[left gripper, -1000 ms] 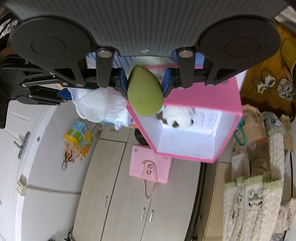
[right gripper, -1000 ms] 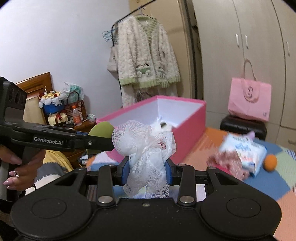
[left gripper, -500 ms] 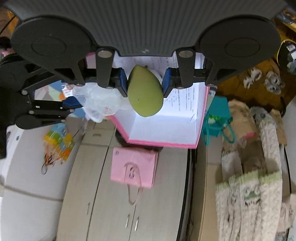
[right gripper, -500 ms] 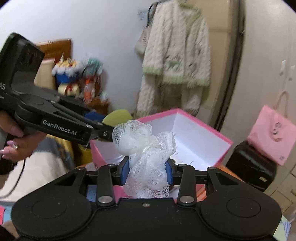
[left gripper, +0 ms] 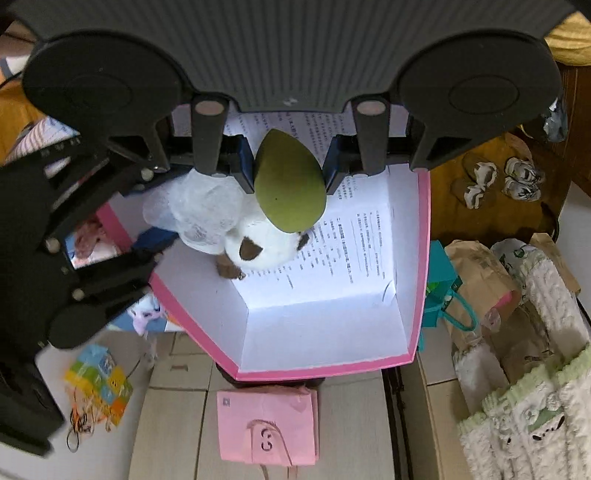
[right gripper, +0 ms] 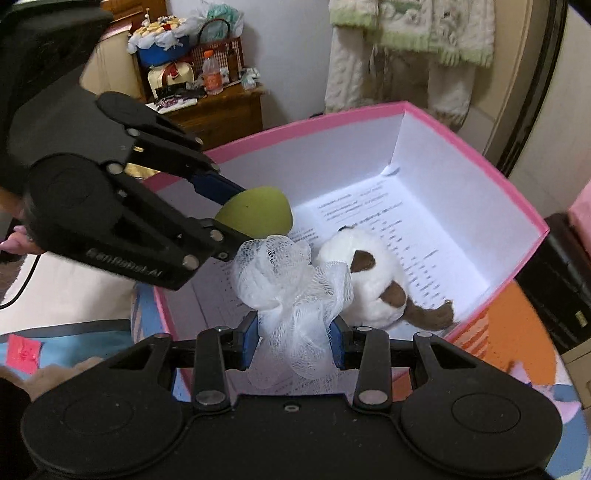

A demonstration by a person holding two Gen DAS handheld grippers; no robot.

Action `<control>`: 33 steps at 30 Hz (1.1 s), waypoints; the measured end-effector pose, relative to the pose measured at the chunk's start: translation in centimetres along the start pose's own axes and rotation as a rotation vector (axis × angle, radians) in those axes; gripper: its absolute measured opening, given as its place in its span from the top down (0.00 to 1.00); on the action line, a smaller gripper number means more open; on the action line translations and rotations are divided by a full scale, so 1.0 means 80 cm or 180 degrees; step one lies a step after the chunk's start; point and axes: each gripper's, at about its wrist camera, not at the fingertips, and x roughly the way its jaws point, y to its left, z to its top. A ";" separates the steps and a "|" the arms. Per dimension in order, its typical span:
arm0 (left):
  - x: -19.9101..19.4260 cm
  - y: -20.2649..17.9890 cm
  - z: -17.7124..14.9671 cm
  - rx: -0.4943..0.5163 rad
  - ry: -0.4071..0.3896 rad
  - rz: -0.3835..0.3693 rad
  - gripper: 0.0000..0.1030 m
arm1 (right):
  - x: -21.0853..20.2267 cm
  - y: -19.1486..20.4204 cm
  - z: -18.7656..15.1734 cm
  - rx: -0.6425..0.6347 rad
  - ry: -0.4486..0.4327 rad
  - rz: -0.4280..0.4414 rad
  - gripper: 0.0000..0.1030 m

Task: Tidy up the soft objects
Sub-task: 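Carry the sponge and mesh puff over the pink box with both tools, then open both grippers to drop the sponge and mesh puff into the box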

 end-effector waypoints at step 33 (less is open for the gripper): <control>-0.092 -0.029 0.002 -0.0021 -0.0399 0.0046 0.32 | -0.071 0.011 -0.021 0.0197 -0.0620 -0.0105 0.20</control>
